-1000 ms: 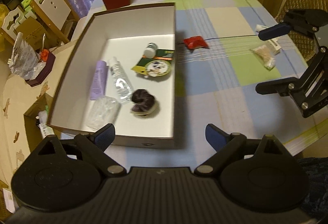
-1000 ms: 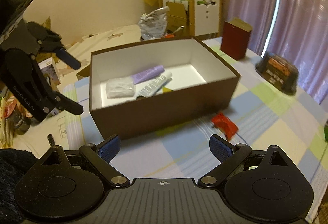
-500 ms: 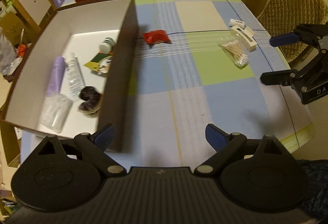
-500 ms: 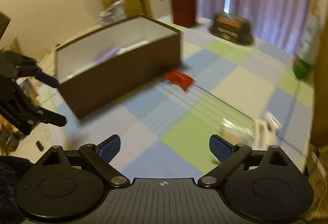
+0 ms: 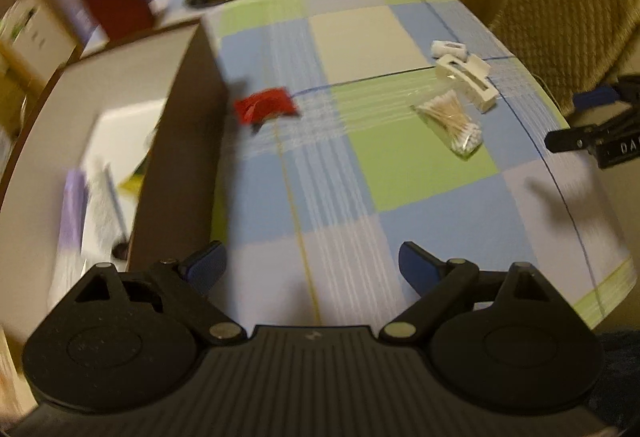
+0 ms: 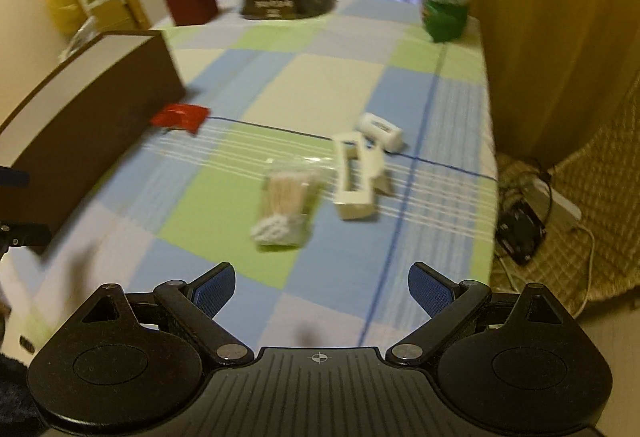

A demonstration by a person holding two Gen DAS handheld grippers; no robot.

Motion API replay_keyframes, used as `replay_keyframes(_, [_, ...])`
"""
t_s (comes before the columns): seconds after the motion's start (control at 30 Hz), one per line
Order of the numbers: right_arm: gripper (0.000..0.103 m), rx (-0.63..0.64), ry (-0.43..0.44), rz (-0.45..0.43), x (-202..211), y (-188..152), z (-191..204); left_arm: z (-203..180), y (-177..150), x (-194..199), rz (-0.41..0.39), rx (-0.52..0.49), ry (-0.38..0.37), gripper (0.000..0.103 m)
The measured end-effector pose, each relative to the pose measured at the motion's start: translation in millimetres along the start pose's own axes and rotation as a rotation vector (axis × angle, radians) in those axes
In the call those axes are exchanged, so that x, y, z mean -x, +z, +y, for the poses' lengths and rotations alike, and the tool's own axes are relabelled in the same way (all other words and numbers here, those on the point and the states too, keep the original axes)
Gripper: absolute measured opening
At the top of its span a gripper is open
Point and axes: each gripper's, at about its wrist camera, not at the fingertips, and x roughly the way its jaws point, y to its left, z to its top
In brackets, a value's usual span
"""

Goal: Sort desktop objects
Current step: 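Withdraw both grippers from the box toward the red packet, then grasp the red packet with the left gripper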

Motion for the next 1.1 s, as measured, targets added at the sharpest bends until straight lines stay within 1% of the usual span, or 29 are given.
replay_keyframes(0.07, [0.096,-0.014,-0.011,0.007,-2,0,-9,-4,12,-10,-0.003,-0.11,0.008,0.089])
replay_keyframes(0.13, [0.096,-0.028,-0.021,0.015,-5,0,-15,-8,28,-21,-0.017,-0.259,0.017,0.089])
replay_keyframes(0.17, [0.096,-0.037,-0.024,0.02,-8,1,-17,-10,34,-25,-0.019,-0.322,0.026,0.087])
replay_keyframes(0.3, [0.096,-0.083,-0.033,0.038,-14,-1,-30,-13,62,-46,-0.037,-0.648,0.05,0.086])
replay_keyframes(0.33, [0.096,-0.096,-0.035,0.044,-14,-2,-32,-13,69,-52,-0.038,-0.725,0.051,0.083])
replay_keyframes(0.37, [0.096,-0.11,-0.038,0.05,-16,-2,-34,-12,77,-58,-0.024,-0.779,0.034,0.083])
replay_keyframes(0.43, [0.096,-0.14,-0.044,0.062,-19,-3,-38,-8,93,-73,0.013,-0.848,-0.023,0.082])
replay_keyframes(0.5, [0.096,-0.176,-0.051,0.076,-22,-6,-43,-2,113,-97,0.091,-0.898,-0.075,0.067])
replay_keyframes(0.53, [0.096,-0.191,-0.055,0.081,-23,-7,-45,0,122,-109,0.136,-0.916,-0.094,0.057])
replay_keyframes(0.57, [0.096,-0.206,-0.059,0.086,-24,-7,-47,1,129,-121,0.179,-0.928,-0.103,0.051])
replay_keyframes(0.67, [0.096,-0.249,-0.073,0.095,-25,-9,-55,5,143,-151,0.276,-0.97,-0.123,0.048])
replay_keyframes(0.73, [0.096,-0.278,-0.083,0.1,-26,-10,-62,8,148,-165,0.335,-0.98,-0.138,0.046])
replay_keyframes(0.8, [0.096,-0.308,-0.092,0.104,-26,-11,-68,10,151,-178,0.391,-0.977,-0.158,0.039])
replay_keyframes(0.83, [0.096,-0.322,-0.098,0.107,-26,-11,-71,12,152,-183,0.409,-0.959,-0.168,0.035])
replay_keyframes(0.9, [0.096,-0.344,-0.108,0.113,-27,-12,-78,14,153,-192,0.442,-0.923,-0.184,0.034])
replay_keyframes(0.97, [0.096,-0.359,-0.114,0.107,-28,-10,-84,16,153,-196,0.44,-0.892,-0.164,0.024])
replay_keyframes(1.0, [0.096,-0.36,-0.113,0.102,-28,-9,-86,17,153,-196,0.441,-0.857,-0.167,0.024])
replay_keyframes(1.03, [0.096,-0.359,-0.109,0.095,-28,-7,-88,18,153,-195,0.441,-0.823,-0.171,0.02])
replay_keyframes(1.1, [0.096,-0.352,-0.107,0.074,-28,-2,-91,20,148,-188,0.435,-0.753,-0.2,0.017])
